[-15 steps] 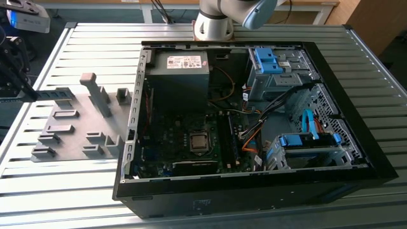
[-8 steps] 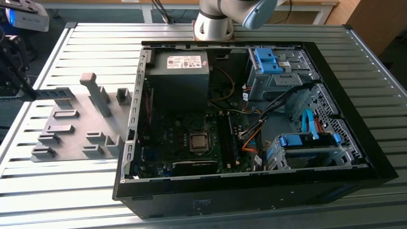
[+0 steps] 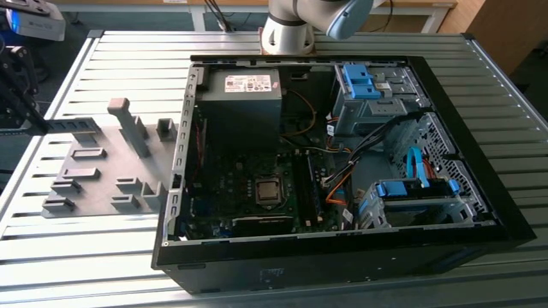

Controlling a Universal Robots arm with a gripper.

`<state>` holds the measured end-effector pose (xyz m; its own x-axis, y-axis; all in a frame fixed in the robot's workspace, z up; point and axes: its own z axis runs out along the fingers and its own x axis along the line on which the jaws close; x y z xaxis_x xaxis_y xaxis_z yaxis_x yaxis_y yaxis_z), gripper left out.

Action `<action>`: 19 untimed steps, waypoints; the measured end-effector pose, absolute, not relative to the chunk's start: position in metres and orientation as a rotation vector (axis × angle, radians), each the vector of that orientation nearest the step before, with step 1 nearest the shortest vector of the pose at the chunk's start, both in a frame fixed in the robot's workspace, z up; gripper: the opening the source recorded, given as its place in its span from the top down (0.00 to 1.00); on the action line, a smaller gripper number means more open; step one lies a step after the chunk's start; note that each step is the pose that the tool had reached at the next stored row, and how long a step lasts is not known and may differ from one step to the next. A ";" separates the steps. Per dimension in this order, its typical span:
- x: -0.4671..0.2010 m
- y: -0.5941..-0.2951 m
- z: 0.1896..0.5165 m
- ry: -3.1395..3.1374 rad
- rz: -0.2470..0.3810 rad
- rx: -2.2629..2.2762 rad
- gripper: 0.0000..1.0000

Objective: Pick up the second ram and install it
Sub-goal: 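Pick up the second ram and move it above second insertion slot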

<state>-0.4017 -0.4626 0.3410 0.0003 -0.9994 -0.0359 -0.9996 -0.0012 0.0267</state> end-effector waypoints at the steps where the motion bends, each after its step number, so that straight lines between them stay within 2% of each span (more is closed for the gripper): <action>1: -0.402 -0.463 0.341 2.216 0.070 -2.217 0.86; 19: -0.402 -0.463 0.347 2.216 0.070 -2.217 0.86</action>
<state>-0.4017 -0.4626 0.3466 0.0003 -0.9994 -0.0359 -0.9996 -0.0012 0.0268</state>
